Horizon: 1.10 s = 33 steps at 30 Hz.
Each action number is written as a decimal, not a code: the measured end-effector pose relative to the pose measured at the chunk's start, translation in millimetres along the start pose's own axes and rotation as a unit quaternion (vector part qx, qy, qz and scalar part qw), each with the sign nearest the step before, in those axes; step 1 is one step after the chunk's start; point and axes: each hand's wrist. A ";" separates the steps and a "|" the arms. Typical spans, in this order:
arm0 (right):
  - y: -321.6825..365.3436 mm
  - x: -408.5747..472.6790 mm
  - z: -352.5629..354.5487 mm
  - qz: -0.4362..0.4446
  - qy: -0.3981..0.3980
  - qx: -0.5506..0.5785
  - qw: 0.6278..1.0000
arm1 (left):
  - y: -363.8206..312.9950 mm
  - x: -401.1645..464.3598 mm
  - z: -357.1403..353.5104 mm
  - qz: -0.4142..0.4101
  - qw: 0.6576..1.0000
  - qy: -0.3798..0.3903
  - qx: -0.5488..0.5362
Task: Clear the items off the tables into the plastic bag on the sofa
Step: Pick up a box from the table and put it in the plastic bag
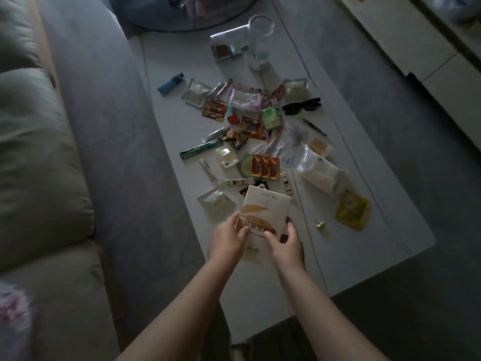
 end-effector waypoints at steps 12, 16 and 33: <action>28.4 -32.3 -123.5 0.073 0.157 -0.088 0.981 | 88.6 -60.2 107.0 0.082 0.966 -0.136 -0.203; 38.4 -49.3 -169.6 0.097 0.193 -0.115 0.970 | 120.3 -77.8 137.8 0.081 0.943 -0.182 -0.267; 25.0 -212.4 -454.1 0.214 0.396 -0.252 0.857 | 341.9 -239.9 306.3 0.125 0.811 -0.446 -0.357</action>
Point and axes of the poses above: each hand's wrist, its own x-axis towards the middle knuckle, its own z-axis out of the back of the hand, y = z × x, and after that the axes turned 10 degrees about y, right-handed
